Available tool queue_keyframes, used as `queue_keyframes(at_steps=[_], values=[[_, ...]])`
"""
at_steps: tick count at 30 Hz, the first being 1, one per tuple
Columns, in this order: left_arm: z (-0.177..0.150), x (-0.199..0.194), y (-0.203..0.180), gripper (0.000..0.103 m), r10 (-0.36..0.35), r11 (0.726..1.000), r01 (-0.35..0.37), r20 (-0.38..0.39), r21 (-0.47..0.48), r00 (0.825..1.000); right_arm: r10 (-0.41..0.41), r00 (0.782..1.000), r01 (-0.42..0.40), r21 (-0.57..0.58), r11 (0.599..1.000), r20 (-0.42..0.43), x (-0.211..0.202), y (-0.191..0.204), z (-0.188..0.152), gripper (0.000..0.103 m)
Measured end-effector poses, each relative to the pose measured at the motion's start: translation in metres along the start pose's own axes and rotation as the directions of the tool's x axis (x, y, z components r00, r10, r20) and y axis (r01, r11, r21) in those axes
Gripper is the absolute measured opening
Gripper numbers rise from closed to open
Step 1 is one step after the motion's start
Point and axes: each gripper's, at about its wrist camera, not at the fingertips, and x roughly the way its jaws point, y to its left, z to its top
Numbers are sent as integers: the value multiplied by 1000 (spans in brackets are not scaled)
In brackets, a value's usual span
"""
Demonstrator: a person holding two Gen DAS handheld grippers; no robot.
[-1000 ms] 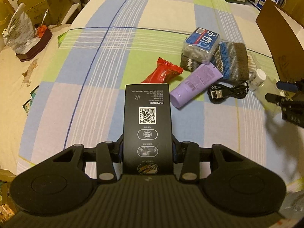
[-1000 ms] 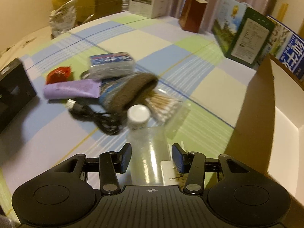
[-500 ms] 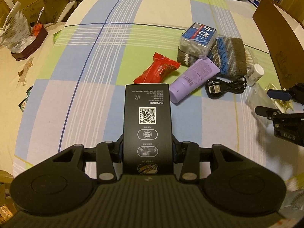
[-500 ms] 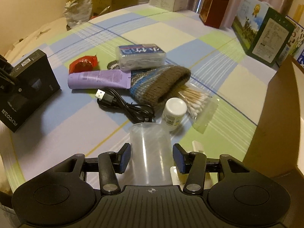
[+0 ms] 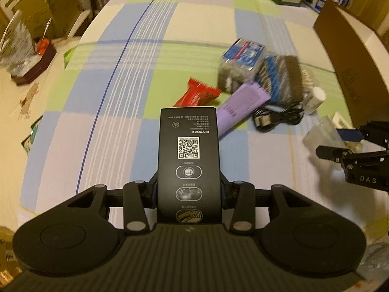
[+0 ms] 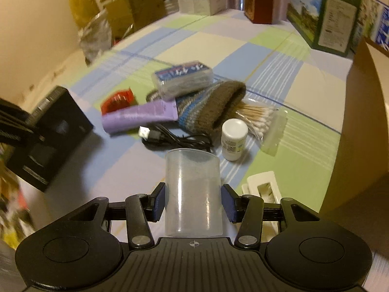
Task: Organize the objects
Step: 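Carry the black box in the left tool and the cup in the right tool into the brown box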
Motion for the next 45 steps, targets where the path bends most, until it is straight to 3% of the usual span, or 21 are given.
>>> queue_keyframes(at_steps=[7,14,24,28,32,37,45], values=[[24,-24,-33,38,-64,995,57,77,88,995,19,994,-32,123,992,107,-52,-18,5,46],[58,-38,-95,38,-169,965,136,133,226,977,-99,973,48,237,970,210,-110,-59,5,46],[127,-45,-213,38,-346,888,260,177,379,921,-327,901,199,397,896,286,-177,-162,9,46],[158,-47,-262,38,-387,861,280,192,424,902,-375,883,239,417,877,283,-187,-205,17,46],[188,-45,-305,38,-412,845,288,205,450,888,-387,880,252,419,872,277,-188,-241,30,46],[220,-21,-349,38,-387,851,272,187,449,903,-380,891,266,395,880,248,-175,-275,45,46],[264,50,-380,38,-266,898,197,128,394,956,-366,921,305,334,892,135,-118,-318,67,46]])
